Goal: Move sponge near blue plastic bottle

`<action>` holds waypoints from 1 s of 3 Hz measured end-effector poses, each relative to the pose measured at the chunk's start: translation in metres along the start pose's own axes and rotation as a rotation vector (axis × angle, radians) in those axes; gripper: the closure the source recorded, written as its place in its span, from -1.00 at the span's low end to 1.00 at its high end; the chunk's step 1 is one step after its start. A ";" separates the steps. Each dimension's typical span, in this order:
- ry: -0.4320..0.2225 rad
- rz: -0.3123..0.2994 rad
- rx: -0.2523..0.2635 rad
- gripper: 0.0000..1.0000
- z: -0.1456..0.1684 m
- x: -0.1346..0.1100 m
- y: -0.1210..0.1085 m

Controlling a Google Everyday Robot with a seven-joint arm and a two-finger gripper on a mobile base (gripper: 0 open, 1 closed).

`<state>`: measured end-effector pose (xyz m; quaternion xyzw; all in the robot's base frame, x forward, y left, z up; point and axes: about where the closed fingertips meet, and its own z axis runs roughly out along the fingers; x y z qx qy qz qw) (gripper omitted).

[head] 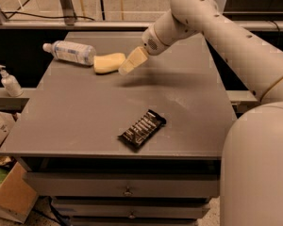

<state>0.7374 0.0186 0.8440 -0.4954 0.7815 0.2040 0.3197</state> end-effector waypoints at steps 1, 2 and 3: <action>-0.017 0.015 0.020 -1.00 -0.031 0.017 -0.017; -0.054 0.034 0.046 -1.00 -0.096 0.052 -0.037; -0.054 0.034 0.046 -1.00 -0.095 0.052 -0.037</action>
Offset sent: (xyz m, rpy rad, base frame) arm -0.0067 -0.1221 0.0439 0.0460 -0.0503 -0.0647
